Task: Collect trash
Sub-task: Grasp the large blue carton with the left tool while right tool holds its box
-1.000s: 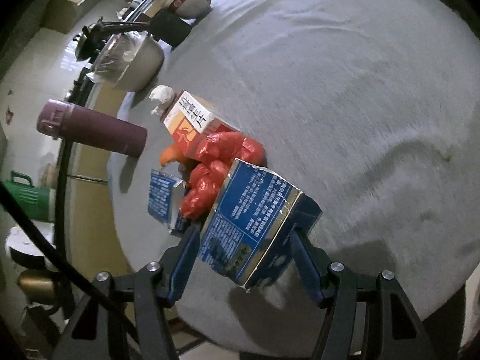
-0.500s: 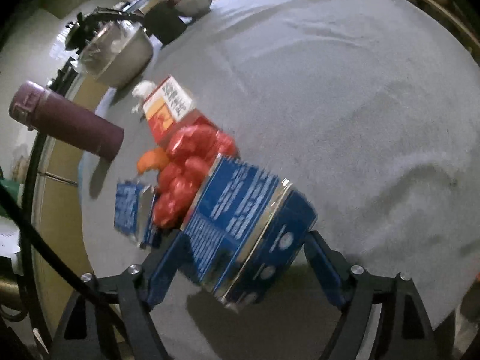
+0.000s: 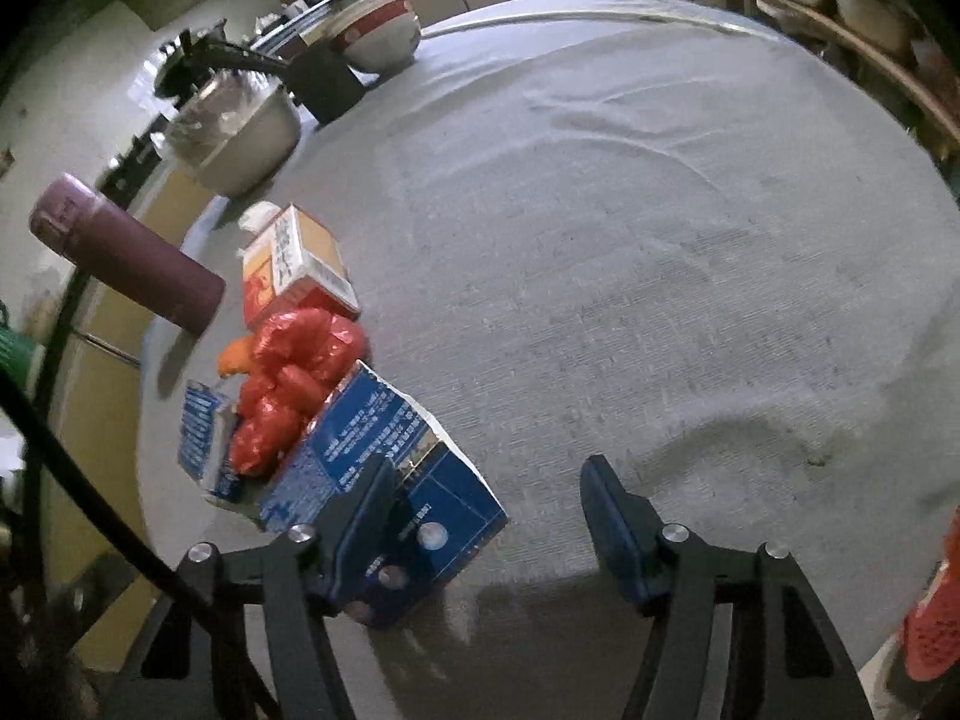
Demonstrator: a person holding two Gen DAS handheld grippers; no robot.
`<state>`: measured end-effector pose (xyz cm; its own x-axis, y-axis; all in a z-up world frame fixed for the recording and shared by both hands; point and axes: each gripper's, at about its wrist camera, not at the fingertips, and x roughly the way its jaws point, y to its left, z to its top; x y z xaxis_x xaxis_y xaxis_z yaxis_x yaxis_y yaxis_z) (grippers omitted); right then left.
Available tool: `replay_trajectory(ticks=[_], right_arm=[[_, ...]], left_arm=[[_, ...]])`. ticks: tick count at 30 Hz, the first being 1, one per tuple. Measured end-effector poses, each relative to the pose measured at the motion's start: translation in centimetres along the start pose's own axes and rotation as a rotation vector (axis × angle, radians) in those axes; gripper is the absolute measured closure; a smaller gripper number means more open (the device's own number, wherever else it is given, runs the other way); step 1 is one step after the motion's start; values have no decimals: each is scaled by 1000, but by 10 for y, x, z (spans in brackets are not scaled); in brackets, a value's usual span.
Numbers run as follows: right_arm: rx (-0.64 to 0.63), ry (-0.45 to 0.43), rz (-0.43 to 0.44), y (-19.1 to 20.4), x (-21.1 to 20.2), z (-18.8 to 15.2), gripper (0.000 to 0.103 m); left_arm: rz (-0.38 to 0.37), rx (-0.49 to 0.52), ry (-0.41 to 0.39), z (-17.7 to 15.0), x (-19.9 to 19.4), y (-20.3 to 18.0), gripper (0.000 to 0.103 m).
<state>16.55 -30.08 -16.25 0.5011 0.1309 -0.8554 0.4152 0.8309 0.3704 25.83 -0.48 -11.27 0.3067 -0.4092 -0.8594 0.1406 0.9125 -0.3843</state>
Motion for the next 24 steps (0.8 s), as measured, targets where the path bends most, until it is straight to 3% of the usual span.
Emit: replay_trajectory(ticks=[7, 9, 16, 24], right_arm=[[-44, -24, 8, 1, -3, -6, 35], [-47, -27, 17, 2, -2, -5, 34], [-66, -33, 45, 0, -2, -5, 34], [-80, -44, 85, -6, -3, -8, 34]], left_arm=[[-77, -337, 120, 32, 46, 5, 33], [-89, -392, 133, 33, 55, 2, 33], [-54, -475, 143, 38, 79, -8, 33], [-10, -426, 139, 42, 99, -21, 30]])
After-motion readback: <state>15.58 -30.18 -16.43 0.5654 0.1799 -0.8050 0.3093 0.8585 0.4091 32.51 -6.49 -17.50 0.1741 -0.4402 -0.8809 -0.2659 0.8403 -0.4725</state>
